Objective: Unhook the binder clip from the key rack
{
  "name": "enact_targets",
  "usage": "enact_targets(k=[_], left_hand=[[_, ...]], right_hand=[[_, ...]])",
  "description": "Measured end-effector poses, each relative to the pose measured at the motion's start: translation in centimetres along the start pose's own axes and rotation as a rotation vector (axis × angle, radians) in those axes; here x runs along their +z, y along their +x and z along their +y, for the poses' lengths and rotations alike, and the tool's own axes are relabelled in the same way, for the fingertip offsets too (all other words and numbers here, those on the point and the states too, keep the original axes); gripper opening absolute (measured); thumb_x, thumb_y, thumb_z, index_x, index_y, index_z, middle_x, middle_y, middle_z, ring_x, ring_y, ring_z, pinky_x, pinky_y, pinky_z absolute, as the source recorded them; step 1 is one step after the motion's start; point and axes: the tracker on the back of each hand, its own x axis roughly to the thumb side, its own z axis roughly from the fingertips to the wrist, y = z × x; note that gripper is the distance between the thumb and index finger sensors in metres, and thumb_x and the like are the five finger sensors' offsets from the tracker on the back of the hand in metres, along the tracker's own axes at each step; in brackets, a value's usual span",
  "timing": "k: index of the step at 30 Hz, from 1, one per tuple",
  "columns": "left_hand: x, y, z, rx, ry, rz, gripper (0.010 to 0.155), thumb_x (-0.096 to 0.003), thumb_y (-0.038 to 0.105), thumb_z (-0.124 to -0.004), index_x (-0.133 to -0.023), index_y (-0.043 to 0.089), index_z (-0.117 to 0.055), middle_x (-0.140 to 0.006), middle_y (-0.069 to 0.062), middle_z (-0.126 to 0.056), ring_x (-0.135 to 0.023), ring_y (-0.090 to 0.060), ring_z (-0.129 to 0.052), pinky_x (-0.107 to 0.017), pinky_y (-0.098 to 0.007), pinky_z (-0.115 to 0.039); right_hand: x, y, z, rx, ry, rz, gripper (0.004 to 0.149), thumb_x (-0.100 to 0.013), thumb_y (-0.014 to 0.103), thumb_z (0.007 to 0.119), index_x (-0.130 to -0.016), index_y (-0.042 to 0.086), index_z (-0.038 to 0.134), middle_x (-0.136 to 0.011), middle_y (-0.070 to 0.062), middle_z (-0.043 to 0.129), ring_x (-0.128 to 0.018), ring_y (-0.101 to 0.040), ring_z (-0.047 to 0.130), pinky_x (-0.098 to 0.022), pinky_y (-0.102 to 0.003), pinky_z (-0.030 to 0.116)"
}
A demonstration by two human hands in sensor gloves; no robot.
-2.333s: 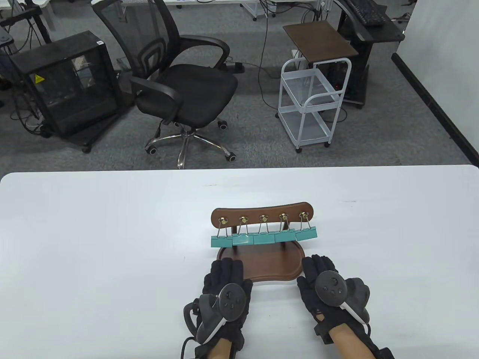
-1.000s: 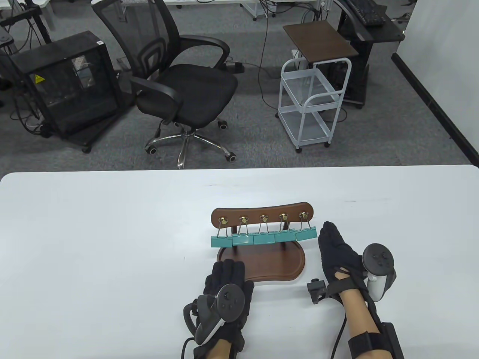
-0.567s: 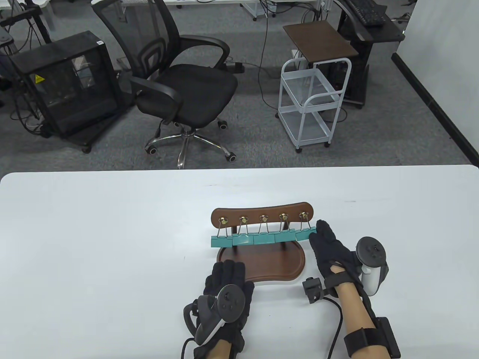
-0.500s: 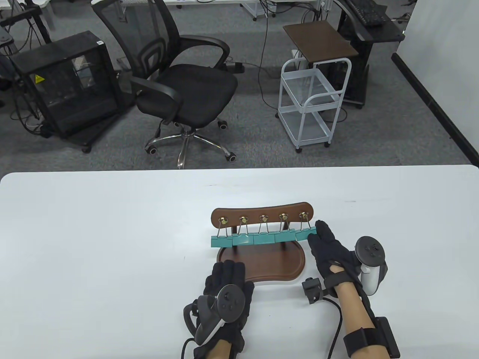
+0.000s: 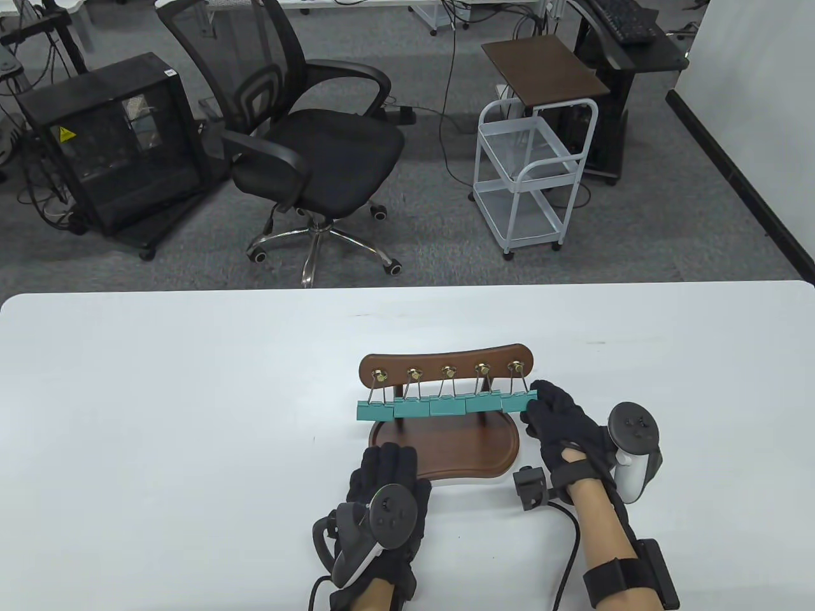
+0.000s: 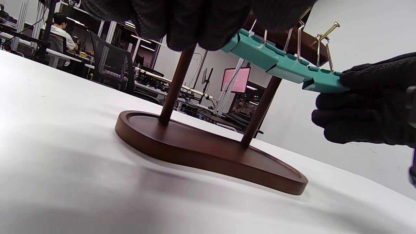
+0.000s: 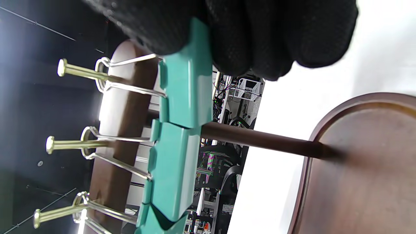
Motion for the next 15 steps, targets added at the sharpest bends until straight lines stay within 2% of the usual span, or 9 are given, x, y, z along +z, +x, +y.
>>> enact_targets(k=[15], left_hand=[[0.06, -0.03, 0.09, -0.002, -0.002, 0.004, 0.061, -0.0533, 0.053, -0.061, -0.109, 0.029, -0.063, -0.118, -0.003, -0.06, -0.111, -0.031, -0.053, -0.075, -0.052, -0.053]], right_hand=[[0.0, 0.13, -0.17, -0.055, -0.016, -0.025, 0.05, -0.041, 0.034, 0.078, -0.088, 0.021, 0.067, -0.077, -0.019, 0.085, -0.068, -0.039, 0.088, -0.05, -0.05, 0.08]])
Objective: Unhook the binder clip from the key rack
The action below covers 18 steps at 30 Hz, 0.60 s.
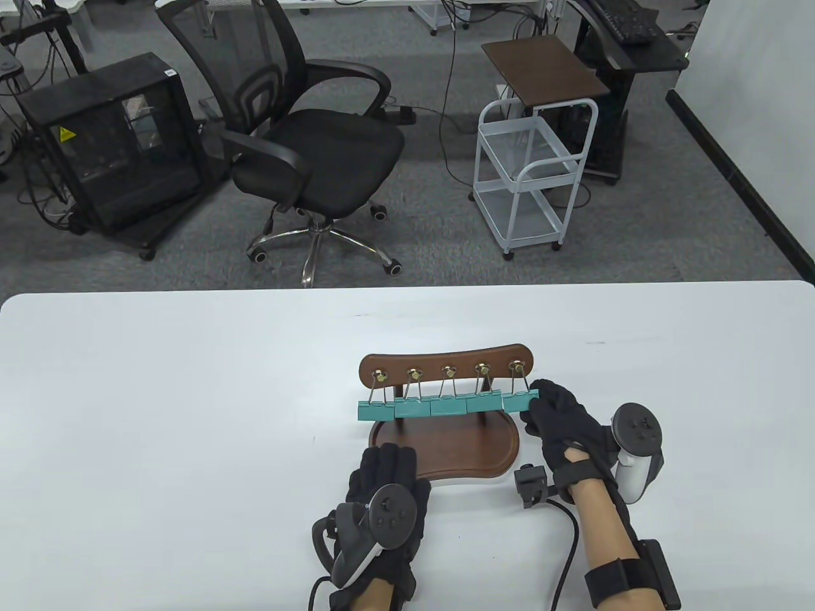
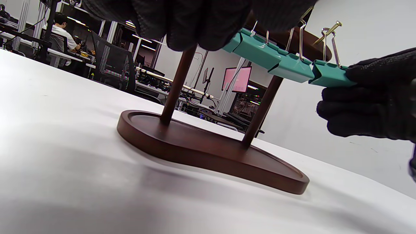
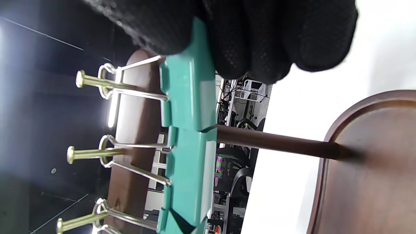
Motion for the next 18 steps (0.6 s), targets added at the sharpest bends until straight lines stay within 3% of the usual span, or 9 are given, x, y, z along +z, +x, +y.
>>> enact_targets(k=[18], left_hand=[[0.0, -0.01, 0.02, -0.005, -0.004, 0.004, 0.061, -0.0534, 0.053, -0.061, -0.109, 0.029, -0.063, -0.118, -0.003, -0.06, -0.111, -0.031, -0.053, -0.075, -0.052, -0.053]], right_hand=[[0.02, 0.02, -0.19, -0.035, 0.007, -0.022, 0.051, -0.04, 0.031, 0.08, -0.088, 0.021, 0.067, -0.078, -0.019, 0.085, -0.069, -0.039, 0.089, -0.051, -0.049, 0.082]])
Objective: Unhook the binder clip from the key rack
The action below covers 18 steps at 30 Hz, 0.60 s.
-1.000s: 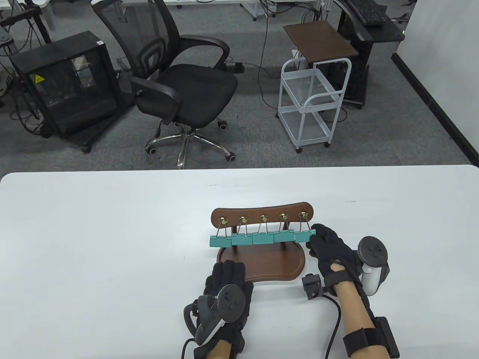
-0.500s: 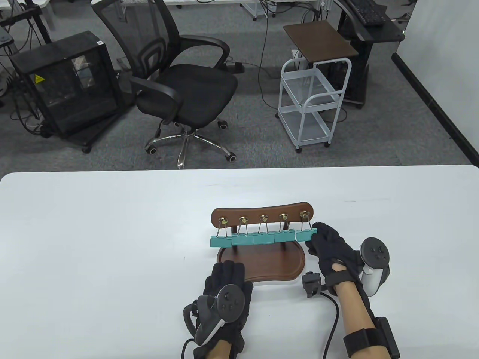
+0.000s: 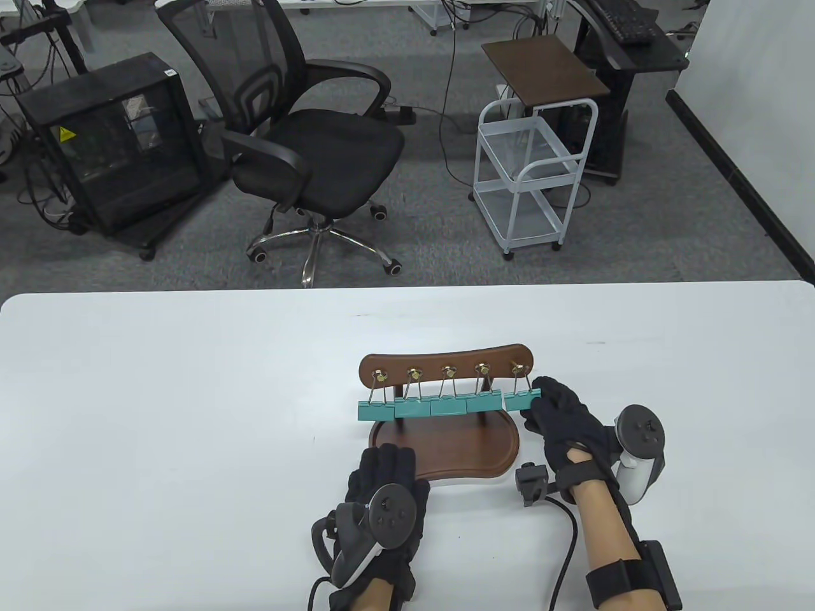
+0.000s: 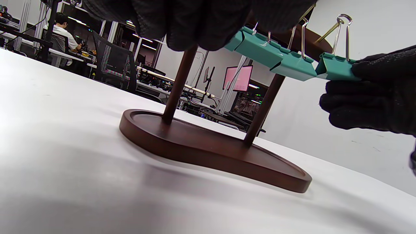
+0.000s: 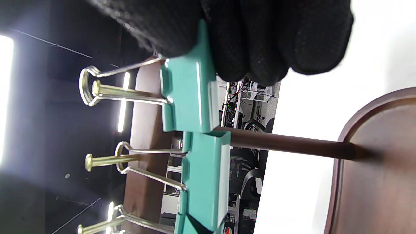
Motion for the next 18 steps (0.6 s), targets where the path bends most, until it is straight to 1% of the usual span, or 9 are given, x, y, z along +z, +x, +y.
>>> enact_targets(k=[7, 10, 18], left_hand=[[0.0, 0.0, 0.0, 0.005, 0.004, 0.004, 0.061, -0.0533, 0.053, -0.061, -0.109, 0.029, -0.064, -0.118, -0.003, -0.06, -0.111, -0.031, -0.053, -0.075, -0.052, -0.053], [0.0, -0.1, 0.1, 0.011, 0.008, 0.007, 0.061, -0.0534, 0.053, -0.061, -0.109, 0.029, -0.063, -0.118, -0.003, -0.06, -0.111, -0.031, -0.053, -0.075, -0.052, -0.053], [-0.1, -0.1, 0.1, 0.021, 0.011, 0.004, 0.061, -0.0534, 0.053, -0.061, -0.109, 0.029, -0.064, -0.118, -0.003, -0.06, -0.111, -0.031, -0.053, -0.075, -0.052, -0.053]], right_hand=[[0.5, -0.1, 0.0, 0.0, 0.046, -0.022, 0.05, -0.04, 0.031, 0.079, -0.087, 0.022, 0.068, -0.078, -0.019, 0.085, -0.069, -0.039, 0.089, -0.05, -0.05, 0.082], [1.0, -0.1, -0.1, -0.002, 0.098, -0.034, 0.049, -0.04, 0.031, 0.08, -0.087, 0.022, 0.069, -0.077, -0.02, 0.086, -0.068, -0.04, 0.09, -0.05, -0.05, 0.082], [2.4, 0.1, -0.8, -0.006, 0.148, -0.049, 0.049, -0.039, 0.032, 0.08, -0.086, 0.021, 0.07, -0.075, -0.02, 0.087, -0.066, -0.04, 0.091, -0.048, -0.051, 0.083]])
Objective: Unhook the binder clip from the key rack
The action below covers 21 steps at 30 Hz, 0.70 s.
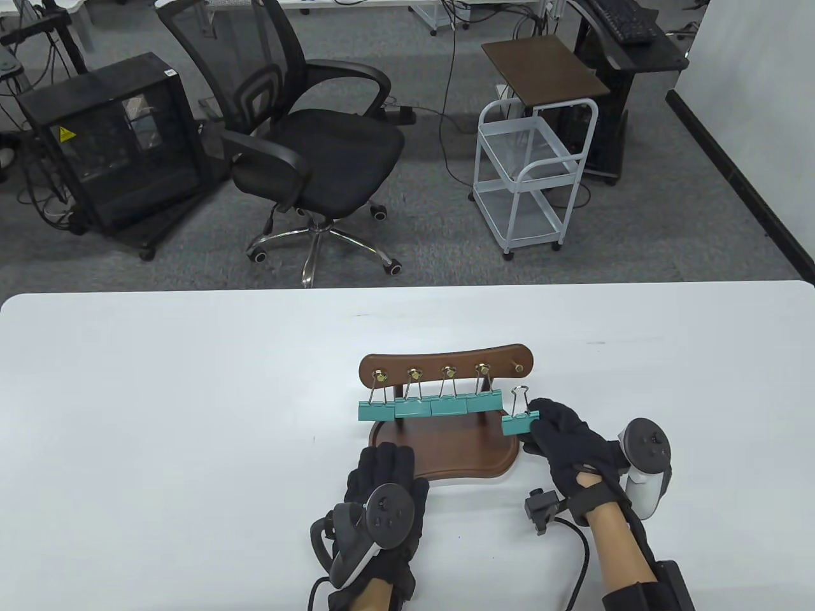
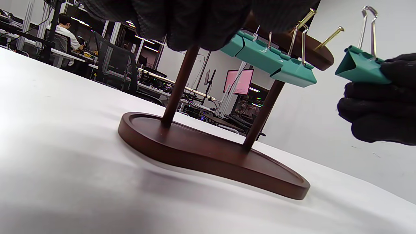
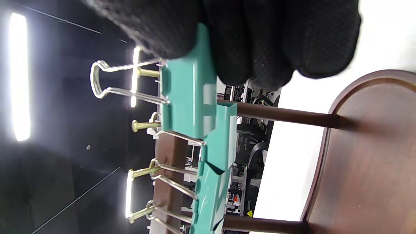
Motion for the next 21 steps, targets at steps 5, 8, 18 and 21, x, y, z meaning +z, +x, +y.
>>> enact_targets(k=[5, 8, 18, 21], left_hand=[[0.0, 0.0, 0.0, 0.002, -0.001, -0.001, 0.061, -0.0533, 0.053, -0.061, -0.109, 0.029, -0.064, -0.118, -0.003, -0.06, -0.111, -0.031, -0.053, -0.075, -0.052, -0.053], [0.0, 0.0, 0.0, 0.0, -0.001, 0.0, 0.061, -0.0533, 0.053, -0.061, -0.109, 0.028, -0.064, -0.118, -0.003, -0.06, -0.111, -0.031, -0.053, -0.075, -0.052, -0.053], [0.0, 0.0, -0.2, -0.022, -0.007, 0.001, 0.061, -0.0534, 0.053, -0.061, -0.109, 0.029, -0.064, -0.118, -0.003, -0.06, -0.111, -0.031, -0.053, -0.075, -0.052, -0.053], [0.0, -0.1, -0.1, -0.018, -0.008, 0.006, 0.061, -0.0533, 0.053, -0.061, -0.109, 0.029, -0.064, -0.117, -0.003, -0.061, -0.111, -0.03, -0.053, -0.075, -0.052, -0.053]], right_hand=[[1.1, 0.5, -0.6, 0.002, 0.038, -0.011, 0.048, -0.039, 0.033, 0.08, -0.085, 0.022, 0.07, -0.075, -0.02, 0.088, -0.066, -0.04, 0.091, -0.048, -0.051, 0.083], [1.6, 0.2, -1.1, -0.017, 0.038, -0.008, 0.048, -0.039, 0.034, 0.08, -0.085, 0.022, 0.07, -0.075, -0.02, 0.088, -0.066, -0.041, 0.091, -0.048, -0.051, 0.083], [2.2, -1.4, -2.8, -0.061, 0.022, 0.035, 0.047, -0.04, 0.038, 0.079, -0.084, 0.022, 0.072, -0.071, -0.018, 0.092, -0.06, -0.038, 0.095, -0.043, -0.048, 0.086], [2.3, -1.5, -3.4, -0.013, 0.008, 0.071, 0.047, -0.04, 0.039, 0.08, -0.082, 0.019, 0.074, -0.066, -0.019, 0.094, -0.055, -0.038, 0.097, -0.039, -0.048, 0.086]])
